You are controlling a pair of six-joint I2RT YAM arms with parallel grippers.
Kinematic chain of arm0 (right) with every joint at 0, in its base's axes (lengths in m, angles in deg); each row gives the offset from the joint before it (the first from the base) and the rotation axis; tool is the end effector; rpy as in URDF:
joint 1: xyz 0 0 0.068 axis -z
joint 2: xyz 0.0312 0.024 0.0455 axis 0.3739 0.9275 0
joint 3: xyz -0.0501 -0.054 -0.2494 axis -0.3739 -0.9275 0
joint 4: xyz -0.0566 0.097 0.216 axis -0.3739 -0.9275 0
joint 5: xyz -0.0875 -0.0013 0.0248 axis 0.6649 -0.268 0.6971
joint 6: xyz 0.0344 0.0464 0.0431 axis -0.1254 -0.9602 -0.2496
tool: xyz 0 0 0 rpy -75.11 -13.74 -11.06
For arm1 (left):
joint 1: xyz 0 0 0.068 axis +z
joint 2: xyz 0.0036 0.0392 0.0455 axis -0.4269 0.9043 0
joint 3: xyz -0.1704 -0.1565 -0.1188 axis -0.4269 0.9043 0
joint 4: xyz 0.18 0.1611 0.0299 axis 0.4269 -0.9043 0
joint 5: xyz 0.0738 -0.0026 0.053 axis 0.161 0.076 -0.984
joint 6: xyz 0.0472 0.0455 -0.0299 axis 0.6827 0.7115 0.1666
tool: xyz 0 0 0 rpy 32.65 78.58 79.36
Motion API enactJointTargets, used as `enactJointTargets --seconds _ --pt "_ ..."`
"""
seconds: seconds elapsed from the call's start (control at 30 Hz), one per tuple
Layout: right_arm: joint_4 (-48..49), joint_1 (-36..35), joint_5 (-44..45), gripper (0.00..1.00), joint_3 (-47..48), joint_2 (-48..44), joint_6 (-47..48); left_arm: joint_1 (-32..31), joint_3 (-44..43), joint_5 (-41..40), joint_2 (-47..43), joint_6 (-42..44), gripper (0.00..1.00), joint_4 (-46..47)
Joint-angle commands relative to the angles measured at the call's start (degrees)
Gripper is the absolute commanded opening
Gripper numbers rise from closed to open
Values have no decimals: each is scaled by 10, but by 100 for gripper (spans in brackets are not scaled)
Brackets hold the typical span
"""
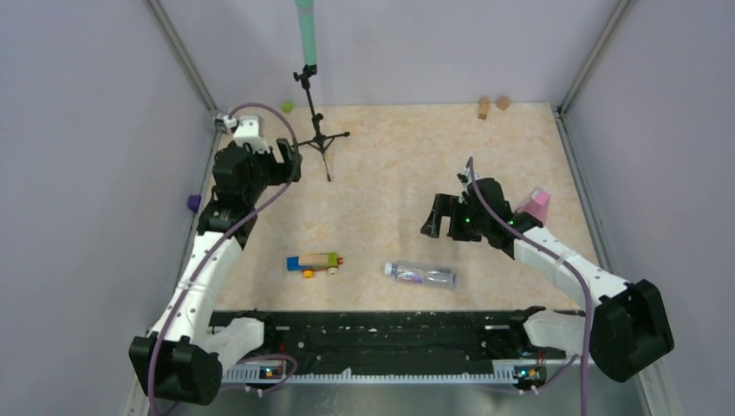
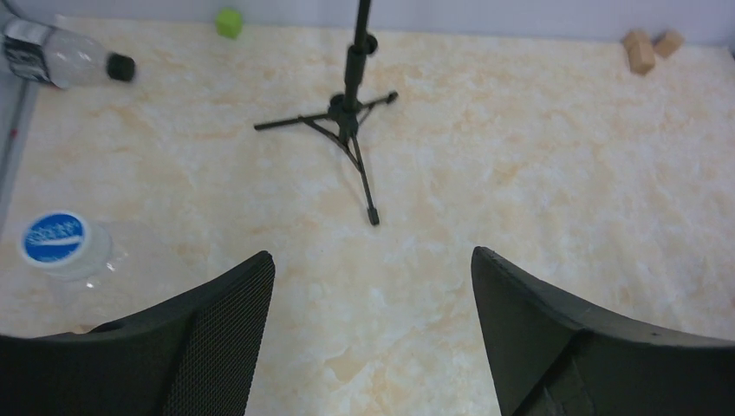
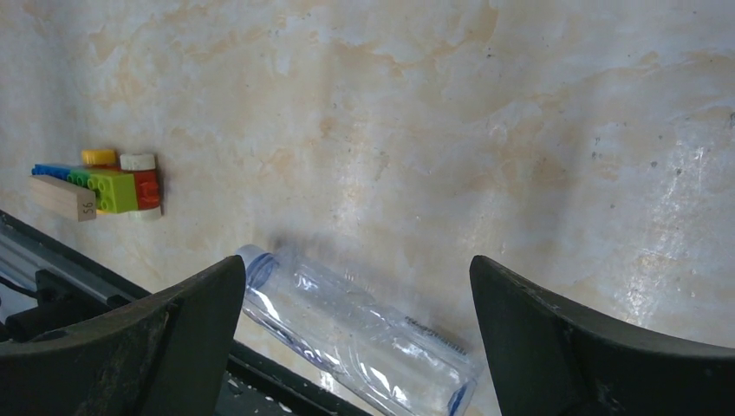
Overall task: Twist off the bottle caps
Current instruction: Move the plastic bottle to the center of the board.
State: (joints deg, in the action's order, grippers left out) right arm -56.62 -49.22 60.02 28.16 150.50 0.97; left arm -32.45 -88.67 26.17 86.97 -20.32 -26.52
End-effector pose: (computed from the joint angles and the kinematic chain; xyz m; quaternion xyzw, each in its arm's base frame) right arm 0.2126 0.1208 0.2095 -0.0032 0.9204 0.2538 0.2974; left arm 0.2466 -0.0368 0.3310 0.0071 0.7906 -0.1316 0.5980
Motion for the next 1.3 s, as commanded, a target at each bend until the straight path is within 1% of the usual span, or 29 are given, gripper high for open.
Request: enactJointTargets --seconds 0.0,0.1,0.13,0.23,0.27,0.33,0.37,0.43,0.53,0.63,0.7,0.83,0.97,1.1,1.23,1.27 --pt "14 -2 -8 99 29 -4 13 6 -98 -105 29 -18 87 29" --pt "10 -2 -5 99 41 -4 20 22 -169 -147 74 -27 90 9" --pt "11 -2 -4 99 44 -2 23 29 -189 -157 92 -30 92 2" --pt "12 -2 -1 99 51 7 31 43 -239 -167 137 -37 93 -40" --pt "14 -2 -3 99 53 13 34 46 -243 -180 145 -40 93 -54" --pt "12 -2 -17 99 57 28 48 56 -231 -200 145 -53 93 -49" --pt "10 -2 -23 99 59 38 56 66 -222 -192 142 -60 94 -40" --pt "7 -3 -26 99 62 57 63 113 -216 -164 142 -79 95 -30" --pt "19 -2 -39 99 64 75 67 164 -252 -137 172 -101 96 -55" --pt "39 -2 -60 99 70 96 71 192 -302 -107 225 -119 96 -68" --pt "45 -2 -70 99 83 115 78 196 -322 -108 256 -128 96 -73" --pt "49 -2 -74 99 104 153 90 196 -303 -128 295 -153 93 -37" --pt "46 -2 -75 99 117 183 101 196 -270 -148 313 -167 91 -1" --pt "49 -2 -77 99 125 209 109 195 -224 -205 325 -184 90 62" --pt "41 -2 -82 99 135 222 117 196 -222 -222 368 -188 90 82" --pt "41 -2 -82 99 136 222 120 196 -222 -224 378 -190 90 101"
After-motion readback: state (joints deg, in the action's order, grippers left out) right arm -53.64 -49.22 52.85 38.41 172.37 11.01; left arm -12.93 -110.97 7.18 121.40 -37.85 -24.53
